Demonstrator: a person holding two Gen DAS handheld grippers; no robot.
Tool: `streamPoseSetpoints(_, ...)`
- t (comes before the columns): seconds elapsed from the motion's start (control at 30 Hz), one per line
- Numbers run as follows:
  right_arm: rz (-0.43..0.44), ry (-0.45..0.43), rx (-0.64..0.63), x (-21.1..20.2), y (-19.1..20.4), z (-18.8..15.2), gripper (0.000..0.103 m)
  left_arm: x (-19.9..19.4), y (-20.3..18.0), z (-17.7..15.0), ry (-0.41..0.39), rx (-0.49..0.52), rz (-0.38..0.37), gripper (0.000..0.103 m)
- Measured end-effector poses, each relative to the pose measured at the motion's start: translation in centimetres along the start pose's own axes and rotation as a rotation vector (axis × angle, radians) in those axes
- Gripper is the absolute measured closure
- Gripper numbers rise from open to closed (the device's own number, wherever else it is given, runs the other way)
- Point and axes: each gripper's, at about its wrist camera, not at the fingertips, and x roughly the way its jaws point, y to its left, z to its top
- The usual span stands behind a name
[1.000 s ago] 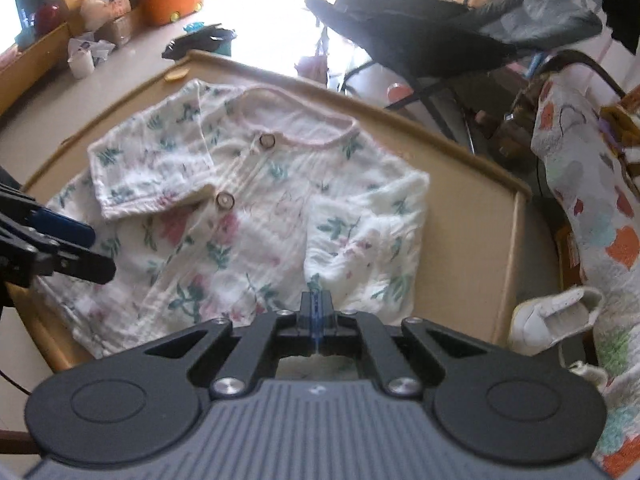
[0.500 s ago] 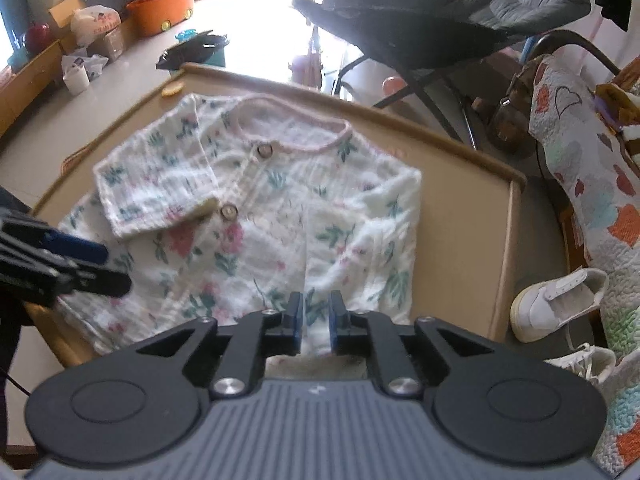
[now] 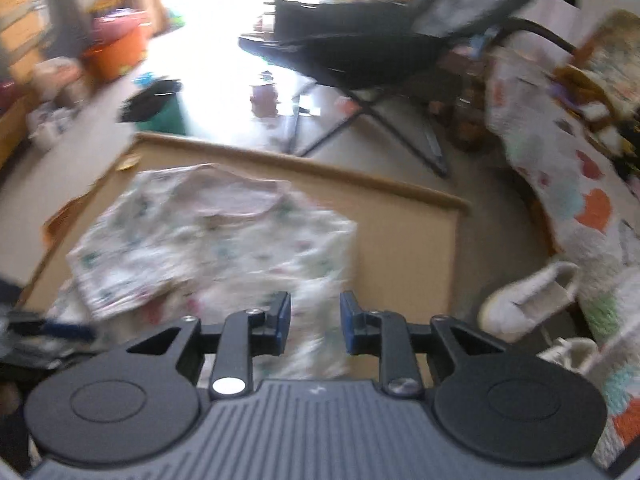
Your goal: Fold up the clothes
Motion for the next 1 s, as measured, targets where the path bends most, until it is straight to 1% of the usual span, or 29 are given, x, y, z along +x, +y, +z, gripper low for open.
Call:
streamPoseSetpoints(0.13,0.001,0.022,0.041,2.4,-0.9,-0.1,0.077,0.0,0.2,-0.1,-0.002,0.000,-0.008,0.040)
streamPoseSetpoints(0.33,0.033,0.072,0.081,5.5,-0.2,-1.3,0.077,-0.1,0.4,0.0,-0.002,-0.006,-0.019,0.040)
streamPoseSetpoints(0.43,0.042,0.084,0.110,6.0,-0.1,-1.8,0.082,-0.1,0.3,-0.1,-0.002,-0.001,-0.019,0.040)
streamPoseSetpoints(0.53,0.046,0.087,0.122,6.2,0.0,-2.1,0.099,-0.1,0.4,-0.1,-0.003,0.000,-0.020,0.040)
streamPoseSetpoints(0.63,0.063,0.062,0.145,5.3,0.0,-2.0,0.099,-0.1,0.5,-0.1,-0.003,-0.003,-0.024,0.040)
streamPoseSetpoints(0.77,0.117,0.018,0.163,3.5,0.8,-1.2,0.099,-0.1,0.5,-0.1,-0.005,-0.007,-0.023,0.040)
streamPoseSetpoints(0.9,0.139,-0.012,0.137,2.9,2.7,-0.3,0.099,-0.1,0.3,-0.1,-0.005,-0.001,-0.019,0.040)
streamPoseSetpoints(1.0,0.157,-0.015,0.116,3.3,4.3,-0.1,0.099,-0.1,0.4,-0.1,-0.004,0.000,-0.022,0.040)
